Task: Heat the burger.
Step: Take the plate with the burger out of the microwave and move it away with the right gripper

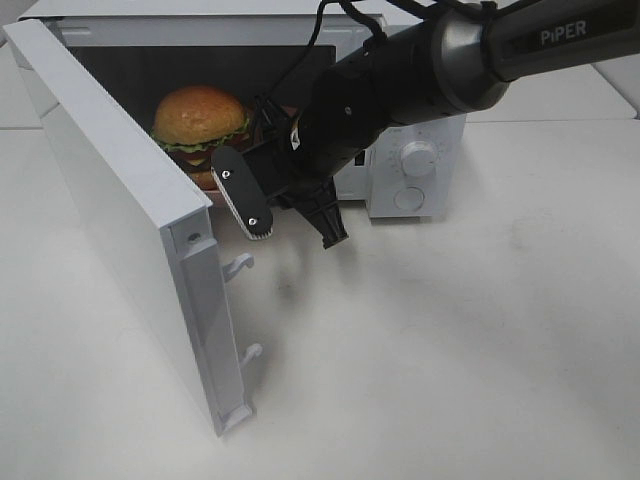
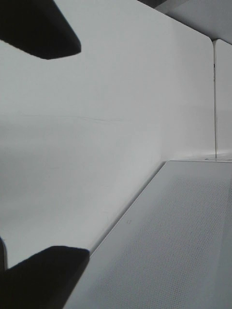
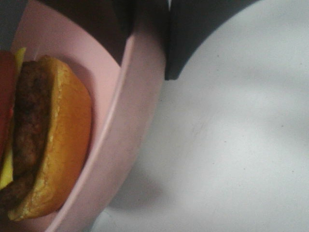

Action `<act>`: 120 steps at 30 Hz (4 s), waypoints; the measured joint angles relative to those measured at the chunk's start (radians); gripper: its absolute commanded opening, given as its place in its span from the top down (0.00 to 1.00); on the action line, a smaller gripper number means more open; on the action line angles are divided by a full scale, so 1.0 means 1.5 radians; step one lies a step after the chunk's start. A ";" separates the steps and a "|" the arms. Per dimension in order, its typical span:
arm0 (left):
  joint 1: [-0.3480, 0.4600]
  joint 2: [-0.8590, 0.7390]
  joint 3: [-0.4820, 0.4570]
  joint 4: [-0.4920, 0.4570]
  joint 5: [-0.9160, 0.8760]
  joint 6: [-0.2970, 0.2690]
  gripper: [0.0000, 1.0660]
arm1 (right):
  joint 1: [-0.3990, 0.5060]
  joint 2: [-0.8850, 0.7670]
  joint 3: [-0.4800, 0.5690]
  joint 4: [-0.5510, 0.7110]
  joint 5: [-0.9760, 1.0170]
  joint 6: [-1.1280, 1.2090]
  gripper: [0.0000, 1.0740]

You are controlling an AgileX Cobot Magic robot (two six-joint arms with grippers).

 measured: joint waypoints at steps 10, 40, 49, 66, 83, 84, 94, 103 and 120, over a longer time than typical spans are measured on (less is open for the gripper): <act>0.000 0.000 0.000 0.000 0.000 0.000 0.08 | -0.008 -0.052 0.072 0.060 -0.015 -0.087 1.00; 0.000 0.000 0.000 0.000 0.000 0.000 0.08 | -0.016 -0.214 0.279 0.180 -0.081 -0.197 1.00; 0.000 0.000 0.000 0.000 0.000 0.000 0.08 | -0.016 -0.253 0.333 0.213 -0.118 -0.198 1.00; 0.000 0.000 0.000 0.000 0.000 0.000 0.08 | -0.017 -0.351 0.429 0.222 -0.139 -0.201 1.00; 0.000 0.000 0.000 0.000 0.000 0.000 0.08 | -0.017 -0.465 0.529 0.207 -0.147 -0.200 1.00; 0.000 0.000 0.000 0.000 0.000 0.000 0.08 | -0.017 -0.465 0.529 0.207 -0.147 -0.200 1.00; 0.000 0.000 0.000 0.000 0.000 0.000 0.08 | -0.017 -0.567 0.587 0.191 -0.139 -0.173 1.00; 0.000 0.000 0.000 0.000 0.000 0.000 0.08 | -0.017 -0.650 0.613 0.107 -0.085 -0.090 1.00; 0.000 0.000 0.000 0.000 0.000 0.000 0.08 | -0.017 -0.837 0.647 -0.121 0.113 0.185 1.00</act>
